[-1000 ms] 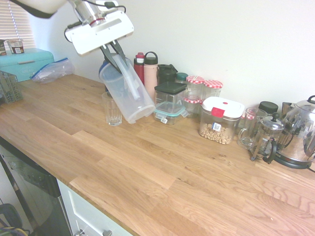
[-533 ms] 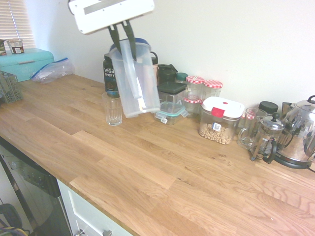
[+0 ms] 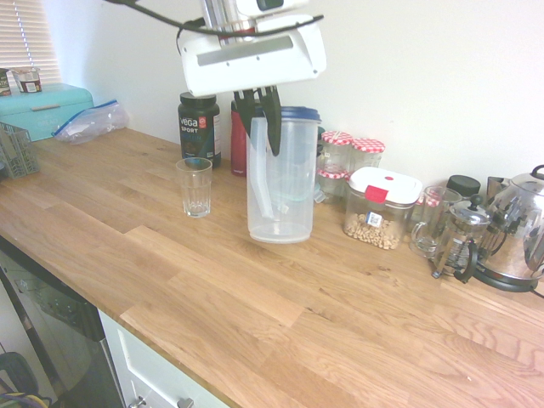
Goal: Pour me some water
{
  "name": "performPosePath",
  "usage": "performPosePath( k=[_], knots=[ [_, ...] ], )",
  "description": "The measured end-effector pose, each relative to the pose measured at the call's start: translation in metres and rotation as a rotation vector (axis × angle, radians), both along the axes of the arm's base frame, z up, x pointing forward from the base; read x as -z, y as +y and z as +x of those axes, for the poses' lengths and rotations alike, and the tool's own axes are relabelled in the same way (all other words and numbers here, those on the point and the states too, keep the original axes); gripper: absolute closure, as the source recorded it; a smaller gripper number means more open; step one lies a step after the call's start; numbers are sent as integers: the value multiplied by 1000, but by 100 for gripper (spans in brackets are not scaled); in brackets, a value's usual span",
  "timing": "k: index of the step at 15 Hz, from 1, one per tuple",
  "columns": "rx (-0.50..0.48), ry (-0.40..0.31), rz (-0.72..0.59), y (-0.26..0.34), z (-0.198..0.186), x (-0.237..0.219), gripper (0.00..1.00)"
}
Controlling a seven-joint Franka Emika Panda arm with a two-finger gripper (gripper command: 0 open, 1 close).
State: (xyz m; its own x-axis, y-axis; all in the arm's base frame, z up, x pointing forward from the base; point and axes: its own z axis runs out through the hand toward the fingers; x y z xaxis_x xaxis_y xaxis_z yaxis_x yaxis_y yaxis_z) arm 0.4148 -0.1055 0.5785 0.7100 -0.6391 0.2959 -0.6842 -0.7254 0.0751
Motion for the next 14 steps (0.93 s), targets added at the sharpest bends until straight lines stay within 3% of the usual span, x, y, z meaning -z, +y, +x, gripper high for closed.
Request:
performPosePath(
  k=[4, 8, 14],
  knots=[
    [158, -152, 42, -21, -1, 50, 100],
    [289, -324, 81, -34, -1, 72, 100],
    [324, -310, 97, -39, -1, 98, 100]
  ],
)
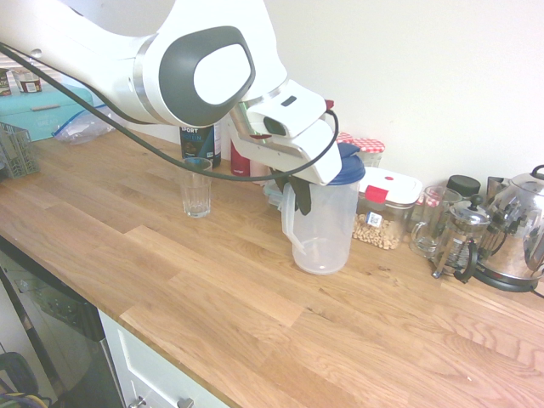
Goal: Pour me some water
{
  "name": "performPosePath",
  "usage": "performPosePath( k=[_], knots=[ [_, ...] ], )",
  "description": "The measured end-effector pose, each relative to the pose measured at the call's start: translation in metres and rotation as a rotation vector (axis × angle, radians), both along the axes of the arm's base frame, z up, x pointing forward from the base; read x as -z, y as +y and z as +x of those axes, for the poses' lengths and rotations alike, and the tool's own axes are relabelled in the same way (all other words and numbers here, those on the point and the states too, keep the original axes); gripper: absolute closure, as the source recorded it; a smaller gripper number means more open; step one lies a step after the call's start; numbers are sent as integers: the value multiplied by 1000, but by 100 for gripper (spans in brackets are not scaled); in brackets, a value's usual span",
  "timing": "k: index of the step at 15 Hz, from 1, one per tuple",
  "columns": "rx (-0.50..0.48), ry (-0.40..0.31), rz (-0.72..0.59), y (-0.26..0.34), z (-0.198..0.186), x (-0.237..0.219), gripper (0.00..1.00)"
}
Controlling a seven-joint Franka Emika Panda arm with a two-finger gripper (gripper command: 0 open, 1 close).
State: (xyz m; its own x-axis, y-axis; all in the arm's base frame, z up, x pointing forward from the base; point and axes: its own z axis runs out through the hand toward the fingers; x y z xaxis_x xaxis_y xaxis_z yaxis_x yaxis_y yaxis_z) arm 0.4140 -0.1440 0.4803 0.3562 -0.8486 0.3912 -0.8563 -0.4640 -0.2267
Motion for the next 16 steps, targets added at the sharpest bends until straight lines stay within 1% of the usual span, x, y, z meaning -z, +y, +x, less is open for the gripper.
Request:
performPosePath(
  k=[2, 3, 7, 13, 14, 15, 16],
  knots=[
    [3, 9, 5, -1, 0, 5, 100],
    [3, 13, 6, -2, 1, 7, 0],
    [3, 30, 15, -3, 5, 18, 0],
    [17, 10, 8, -11, 3, 15, 0],
    [23, 16, 4, -13, 0, 12, 0],
    [26, 37, -2, -14, -7, 6, 0],
    [10, 86, -4, -12, -17, -2, 0]
  ],
)
